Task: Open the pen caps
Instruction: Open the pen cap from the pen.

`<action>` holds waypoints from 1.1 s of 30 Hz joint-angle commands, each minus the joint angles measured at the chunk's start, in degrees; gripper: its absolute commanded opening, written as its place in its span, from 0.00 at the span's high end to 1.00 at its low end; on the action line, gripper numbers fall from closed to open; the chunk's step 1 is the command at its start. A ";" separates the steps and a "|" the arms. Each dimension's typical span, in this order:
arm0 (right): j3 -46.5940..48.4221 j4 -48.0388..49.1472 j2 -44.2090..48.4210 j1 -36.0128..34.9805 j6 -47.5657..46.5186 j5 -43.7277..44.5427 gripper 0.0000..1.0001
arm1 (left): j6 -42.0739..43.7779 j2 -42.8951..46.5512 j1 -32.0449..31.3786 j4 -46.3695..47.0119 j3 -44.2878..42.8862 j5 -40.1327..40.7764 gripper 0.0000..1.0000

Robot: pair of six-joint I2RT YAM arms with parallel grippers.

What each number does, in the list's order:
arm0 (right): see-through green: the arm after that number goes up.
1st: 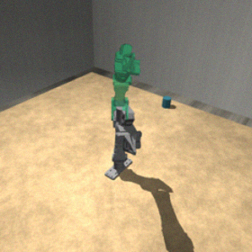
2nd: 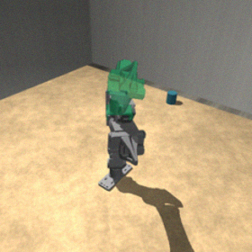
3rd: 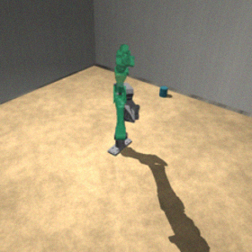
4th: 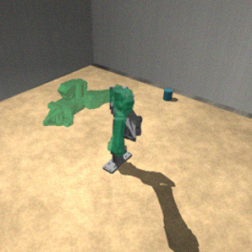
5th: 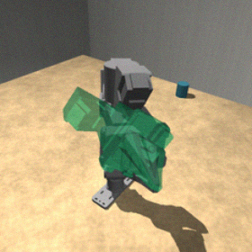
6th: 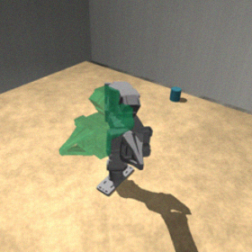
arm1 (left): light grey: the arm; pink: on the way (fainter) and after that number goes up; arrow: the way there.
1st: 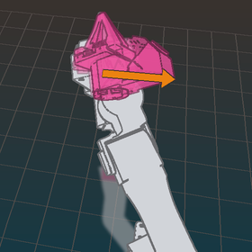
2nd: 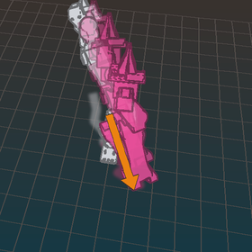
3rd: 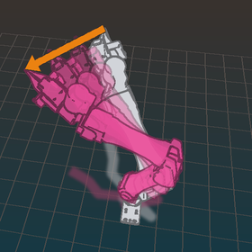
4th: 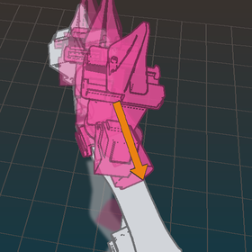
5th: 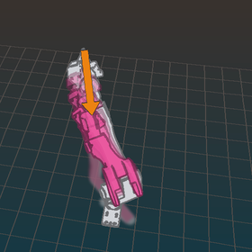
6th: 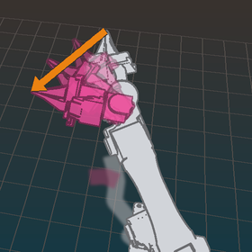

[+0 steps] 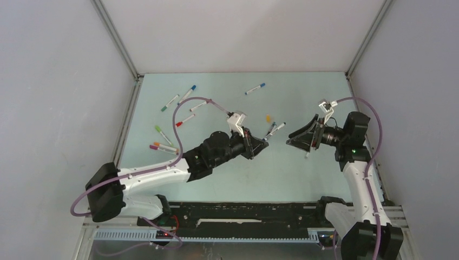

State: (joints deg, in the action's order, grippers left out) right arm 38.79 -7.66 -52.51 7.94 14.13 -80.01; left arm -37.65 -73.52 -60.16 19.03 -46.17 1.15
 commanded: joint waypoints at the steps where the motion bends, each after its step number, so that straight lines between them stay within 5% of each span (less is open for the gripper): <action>1: -0.90 16.37 0.37 -0.18 29.55 9.89 0.38 | 8.28 1.63 -3.17 4.81 0.65 16.53 1.00; 8: -6.10 28.03 0.11 -3.00 54.72 15.37 0.33 | 11.39 0.25 -6.98 5.87 -1.08 22.82 1.00; 33: -8.46 23.74 -3.65 -13.39 61.34 23.53 0.69 | 13.12 -5.37 -10.99 7.36 -5.64 21.11 1.00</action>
State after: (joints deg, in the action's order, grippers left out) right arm 30.17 15.59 -56.18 -4.29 75.07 -57.08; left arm -26.30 -78.24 -70.11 23.57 -47.75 22.31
